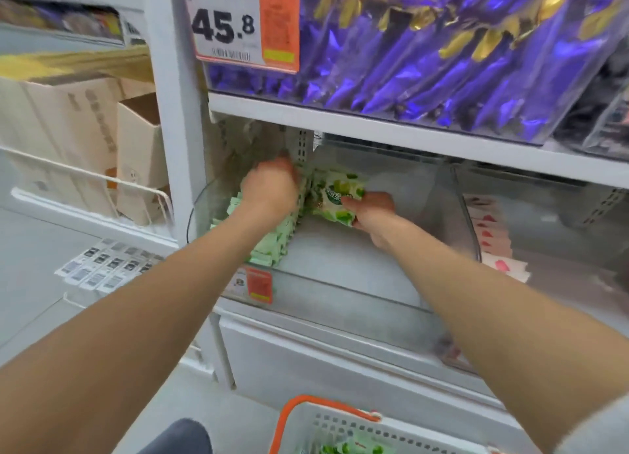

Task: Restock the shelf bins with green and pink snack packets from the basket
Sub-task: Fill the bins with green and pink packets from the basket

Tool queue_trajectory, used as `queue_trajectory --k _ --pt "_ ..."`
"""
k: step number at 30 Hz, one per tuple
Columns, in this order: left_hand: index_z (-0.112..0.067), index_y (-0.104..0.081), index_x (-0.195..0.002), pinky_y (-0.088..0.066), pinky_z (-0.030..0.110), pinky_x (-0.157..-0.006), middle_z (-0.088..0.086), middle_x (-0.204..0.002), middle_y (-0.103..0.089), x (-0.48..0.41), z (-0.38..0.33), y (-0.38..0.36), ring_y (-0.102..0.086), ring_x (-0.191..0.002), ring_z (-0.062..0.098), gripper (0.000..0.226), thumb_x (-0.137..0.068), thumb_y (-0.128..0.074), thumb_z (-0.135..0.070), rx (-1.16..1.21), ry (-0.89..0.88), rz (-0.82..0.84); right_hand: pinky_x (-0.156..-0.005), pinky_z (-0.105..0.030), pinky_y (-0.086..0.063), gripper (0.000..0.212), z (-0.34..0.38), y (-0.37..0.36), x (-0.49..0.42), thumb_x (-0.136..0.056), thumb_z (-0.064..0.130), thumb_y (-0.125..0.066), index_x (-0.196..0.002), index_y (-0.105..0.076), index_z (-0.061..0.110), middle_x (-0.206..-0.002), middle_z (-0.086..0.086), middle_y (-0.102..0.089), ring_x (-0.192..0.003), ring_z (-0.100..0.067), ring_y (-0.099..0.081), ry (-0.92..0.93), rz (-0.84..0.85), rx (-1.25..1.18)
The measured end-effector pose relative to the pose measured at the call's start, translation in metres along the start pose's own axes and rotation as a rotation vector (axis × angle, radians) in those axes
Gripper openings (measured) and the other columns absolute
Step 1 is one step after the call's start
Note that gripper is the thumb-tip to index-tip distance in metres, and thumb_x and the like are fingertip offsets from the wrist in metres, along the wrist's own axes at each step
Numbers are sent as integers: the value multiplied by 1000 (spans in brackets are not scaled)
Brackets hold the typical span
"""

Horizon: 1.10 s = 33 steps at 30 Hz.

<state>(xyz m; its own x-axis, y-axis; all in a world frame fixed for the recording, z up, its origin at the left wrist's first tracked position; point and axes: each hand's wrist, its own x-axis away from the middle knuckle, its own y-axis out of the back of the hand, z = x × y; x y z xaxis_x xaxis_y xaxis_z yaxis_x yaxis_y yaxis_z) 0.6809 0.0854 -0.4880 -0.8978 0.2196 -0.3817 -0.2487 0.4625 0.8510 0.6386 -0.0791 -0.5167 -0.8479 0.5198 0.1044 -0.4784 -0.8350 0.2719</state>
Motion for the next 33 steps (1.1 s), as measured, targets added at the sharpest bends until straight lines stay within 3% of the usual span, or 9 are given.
queue_trajectory --k 2,4,7,21,25,30,33 --pt "-5 -56 -119 -47 40 -75 22 -110 -64 3 13 -10 -60 -100 40 29 -98 -46 -21 -15 -32 21 -90 -43 -55 32 -7 -12 -18 -85 25 -74 -107 -68 2 -111 -16 -70 -100 -29 -67 34 -41 106" --pt "-5 -59 -110 -48 38 -68 21 -99 -67 8 20 -18 -60 -91 38 25 -94 -46 -19 12 -62 11 -90 -34 -52 35 -13 -22 -29 -88 27 -69 -115 -66 5 -117 -14 -67 -108 -30 -64 73 -46 236" --pt "-7 -61 -105 -53 41 -66 17 -89 -67 8 24 -21 -60 -82 36 23 -93 -46 -18 63 -82 -32 -94 -35 -49 42 -22 -29 -38 -92 31 -63 -126 -57 7 -128 -12 -61 -117 -33 -57 51 -86 401" --pt "-11 -61 -106 -50 39 -68 12 -93 -67 9 22 -22 -54 -95 32 21 -95 -46 -20 107 -64 -45 -90 -35 -47 51 -21 -46 -48 -93 36 -63 -124 -54 -2 -130 -18 -58 -119 -33 -56 21 -112 415" --pt "-11 -61 -106 -46 35 -65 12 -93 -67 8 22 -23 -54 -94 31 21 -95 -45 -19 90 -62 -36 -78 -34 -45 38 -22 -48 -48 -92 42 -61 -104 -56 6 -114 -17 -61 -114 -34 -57 62 -86 442" --pt "-9 -61 -104 -50 36 -65 12 -91 -66 12 15 -11 -60 -85 34 21 -95 -45 -18 58 -55 11 -79 -34 -47 41 -22 -32 -36 -87 47 -66 -95 -57 8 -105 -14 -58 -113 -34 -59 -22 -51 442" --pt "-7 -62 -106 -53 40 -74 14 -99 -63 22 4 7 -61 -89 35 22 -94 -47 -18 36 -52 18 -80 -32 -48 43 -19 -15 -15 -86 38 -70 -111 -60 5 -111 -14 -62 -106 -32 -62 -84 -37 419"
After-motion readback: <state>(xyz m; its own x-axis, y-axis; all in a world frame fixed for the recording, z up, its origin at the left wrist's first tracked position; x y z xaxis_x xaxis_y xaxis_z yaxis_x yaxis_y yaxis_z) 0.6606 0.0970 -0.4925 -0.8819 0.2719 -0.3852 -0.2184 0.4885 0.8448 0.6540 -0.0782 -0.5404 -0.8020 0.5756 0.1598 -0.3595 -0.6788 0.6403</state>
